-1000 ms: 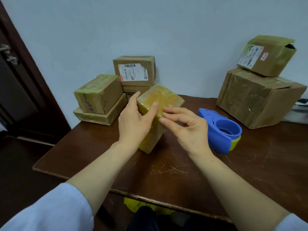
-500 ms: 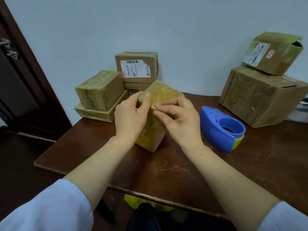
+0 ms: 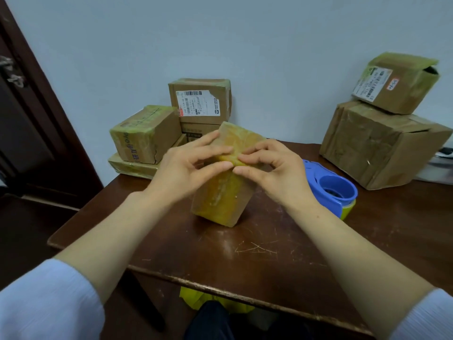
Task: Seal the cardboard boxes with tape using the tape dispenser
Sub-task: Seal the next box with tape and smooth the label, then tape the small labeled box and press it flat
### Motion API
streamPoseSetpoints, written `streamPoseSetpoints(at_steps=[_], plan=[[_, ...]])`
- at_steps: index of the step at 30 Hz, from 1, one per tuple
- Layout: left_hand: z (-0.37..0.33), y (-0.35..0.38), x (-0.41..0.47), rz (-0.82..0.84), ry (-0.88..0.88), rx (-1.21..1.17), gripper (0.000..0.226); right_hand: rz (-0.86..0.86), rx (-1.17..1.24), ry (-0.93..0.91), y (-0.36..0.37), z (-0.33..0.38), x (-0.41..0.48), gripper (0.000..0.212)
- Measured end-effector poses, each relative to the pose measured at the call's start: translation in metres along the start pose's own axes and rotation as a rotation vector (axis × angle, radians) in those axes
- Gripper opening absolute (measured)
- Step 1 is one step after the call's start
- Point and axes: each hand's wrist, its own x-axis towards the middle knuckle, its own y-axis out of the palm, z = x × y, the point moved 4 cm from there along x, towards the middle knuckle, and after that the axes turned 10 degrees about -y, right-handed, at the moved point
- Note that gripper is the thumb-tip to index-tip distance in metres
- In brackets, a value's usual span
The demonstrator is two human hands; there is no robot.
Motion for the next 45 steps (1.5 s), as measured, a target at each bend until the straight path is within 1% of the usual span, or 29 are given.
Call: streamPoseSetpoints(at_steps=[2,5,6,8,9,10,11,12,13,14,15,16,17,18,20,21,22,23,24,26,28,29,31,34,36,38,41,43,45], plan=[[0.0,-0.008,0.005,0.071,-0.003,-0.049,0.032,0.037,0.023,0.02,0.0,-0.001,0.006,0.026],[0.003,-0.019,0.006,0.192,-0.177,-0.21,0.029,0.085,0.221,0.08,-0.008,-0.004,0.01,0.024],[0.005,-0.021,0.004,0.207,-0.222,-0.257,0.031,0.075,0.289,0.09,-0.009,-0.004,0.008,0.024],[0.01,-0.02,-0.003,0.152,-0.278,-0.347,0.04,0.024,0.34,0.108,-0.008,-0.003,0.001,0.03],[0.014,-0.019,-0.007,0.103,-0.323,-0.407,0.048,-0.01,0.334,0.162,-0.006,-0.006,-0.006,0.04],[0.019,-0.016,-0.012,0.062,-0.374,-0.456,0.055,-0.032,0.3,0.261,-0.003,-0.012,-0.012,0.059],[0.024,-0.011,-0.017,0.054,-0.426,-0.476,0.06,-0.014,0.236,0.393,0.0,-0.019,-0.019,0.088],[0.029,-0.004,-0.021,0.087,-0.47,-0.467,0.061,0.048,0.189,0.537,0.006,-0.026,-0.028,0.113],[0.032,0.004,-0.026,0.147,-0.504,-0.428,0.059,0.129,0.188,0.661,0.012,-0.031,-0.038,0.124],[0.035,0.012,-0.031,0.201,-0.529,-0.384,0.056,0.192,0.233,0.735,0.018,-0.034,-0.046,0.117],[0.036,0.018,-0.033,0.218,-0.546,-0.354,0.053,0.23,0.279,0.749,0.024,-0.035,-0.05,0.096],[0.037,0.021,-0.033,0.199,-0.558,-0.336,0.051,0.247,0.271,0.711,0.027,-0.034,-0.051,0.07],[0.037,0.022,-0.031,0.152,-0.569,-0.32,0.051,0.219,0.214,0.656,0.027,-0.033,-0.049,0.051],[0.036,0.021,-0.026,0.087,-0.586,-0.305,0.054,0.156,0.149,0.62,0.023,-0.034,-0.044,0.042],[0.031,0.019,-0.014,-0.004,-0.617,-0.325,0.058,-0.002,0.075,0.633,0.012,-0.043,-0.033,0.045],[0.027,0.022,-0.007,0.0,-0.608,-0.354,0.057,-0.058,0.07,0.66,0.007,-0.045,-0.028,0.047],[0.023,0.027,-0.001,0.041,-0.589,-0.379,0.057,-0.09,0.071,0.686,0.003,-0.046,-0.024,0.047],[0.019,0.034,0.004,0.102,-0.574,-0.392,0.059,-0.098,0.075,0.709,0.001,-0.049,-0.021,0.043],[0.016,0.042,0.008,0.161,-0.573,-0.393,0.064,-0.099,0.089,0.724,0.0,-0.052,-0.019,0.034],[0.018,0.056,0.014,0.214,-0.591,-0.347,0.073,-0.089,0.085,0.736,0.001,-0.056,-0.018,0.015],[0.023,0.066,0.02,0.206,-0.602,-0.323,0.076,-0.089,0.025,0.714,-0.001,-0.063,-0.015,0.021],[0.026,0.069,0.023,0.193,-0.597,-0.309,0.077,-0.088,0.015,0.708,-0.001,-0.065,-0.013,0.021],[0.031,0.073,0.033,0.146,-0.571,-0.195,0.078,-0.068,0.002,0.677,-0.002,-0.07,-0.006,0.016],[0.037,0.079,0.046,0.099,-0.502,0.025,0.076,0.074,-0.12,0.574,0.002,-0.076,0.01,0.032],[0.038,0.086,0.054,0.126,-0.463,0.134,0.069,0.125,-0.195,0.573,0.007,-0.085,0.022,0.035],[0.041,0.095,0.063,0.186,-0.442,0.196,0.065,0.107,-0.206,0.619,0.01,-0.099,0.034,0.033],[0.049,0.102,0.086,0.312,-0.451,0.31,0.075,0.089,-0.174,0.664,0.014,-0.114,0.053,0.032],[0.052,0.107,0.1,0.37,-0.494,0.412,0.084,0.134,-0.134,0.666,0.016,-0.12,0.063,0.039],[0.047,0.109,0.112,0.357,-0.524,0.581,0.087,0.208,-0.125,0.645,0.013,-0.12,0.071,0.051]])
